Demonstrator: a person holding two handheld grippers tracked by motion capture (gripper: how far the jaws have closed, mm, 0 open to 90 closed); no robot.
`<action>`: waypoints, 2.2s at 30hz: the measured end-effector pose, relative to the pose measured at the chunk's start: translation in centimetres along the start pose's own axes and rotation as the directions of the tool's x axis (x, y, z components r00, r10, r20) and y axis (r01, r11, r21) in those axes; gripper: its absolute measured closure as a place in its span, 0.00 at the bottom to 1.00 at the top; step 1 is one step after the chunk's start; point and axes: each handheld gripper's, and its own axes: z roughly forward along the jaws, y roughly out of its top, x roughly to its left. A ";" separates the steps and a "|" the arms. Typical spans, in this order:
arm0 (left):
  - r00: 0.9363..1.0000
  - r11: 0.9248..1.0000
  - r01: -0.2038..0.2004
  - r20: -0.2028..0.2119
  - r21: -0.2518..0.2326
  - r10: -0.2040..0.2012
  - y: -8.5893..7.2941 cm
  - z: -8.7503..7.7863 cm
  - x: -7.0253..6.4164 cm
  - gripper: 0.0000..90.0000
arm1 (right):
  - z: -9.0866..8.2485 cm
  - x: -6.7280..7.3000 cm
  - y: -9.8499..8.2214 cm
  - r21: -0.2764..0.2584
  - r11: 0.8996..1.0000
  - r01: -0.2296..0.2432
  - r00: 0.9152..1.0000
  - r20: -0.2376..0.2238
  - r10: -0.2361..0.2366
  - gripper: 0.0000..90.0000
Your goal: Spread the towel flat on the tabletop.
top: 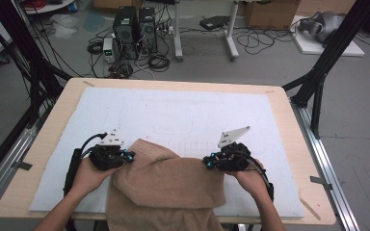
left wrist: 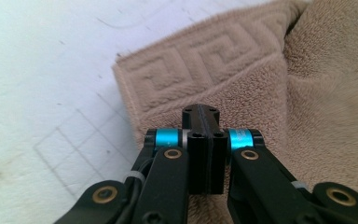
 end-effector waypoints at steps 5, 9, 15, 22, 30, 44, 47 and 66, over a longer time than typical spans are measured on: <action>1.000 0.999 0.017 -0.012 -0.041 -0.017 0.6 -0.9 0.3 1.00 | -1.8 0.3 2.4 -0.008 0.998 0.067 0.995 0.076 -0.067 0.94; 0.999 0.999 0.034 0.024 -0.029 -0.034 0.8 0.1 0.6 0.64 | -2.0 0.6 2.8 0.011 0.997 0.079 0.996 0.037 -0.079 0.94; 0.996 0.997 -0.017 0.086 0.072 0.010 1.0 2.3 0.3 0.59 | -0.2 0.4 -0.2 0.043 0.999 0.007 1.000 -0.027 -0.006 0.93; 0.996 0.993 -0.080 0.034 0.081 0.078 1.0 2.6 -0.5 1.00 | 0.1 0.2 -1.4 0.030 0.999 -0.021 0.998 -0.055 0.023 0.93; 0.999 0.997 0.023 -0.022 -0.072 -0.025 1.3 -1.0 1.1 1.00 | -2.1 0.5 1.3 -0.020 0.999 0.045 0.999 0.028 -0.044 0.93; 0.999 1.000 -0.011 0.037 -0.012 0.012 -4.1 -2.7 -3.0 1.00 | -0.5 3.8 -2.1 0.036 0.996 0.080 0.997 0.008 -0.080 0.93; 0.999 1.000 -0.001 0.050 0.010 0.000 -5.3 -2.5 -3.1 1.00 | 1.1 4.5 -3.9 0.059 0.997 0.050 0.998 -0.026 -0.048 0.92; 0.999 0.997 -0.006 -0.041 0.074 0.009 0.8 2.4 1.4 0.42 | 1.3 -0.5 -3.6 0.044 0.992 -0.122 0.990 0.073 0.118 0.55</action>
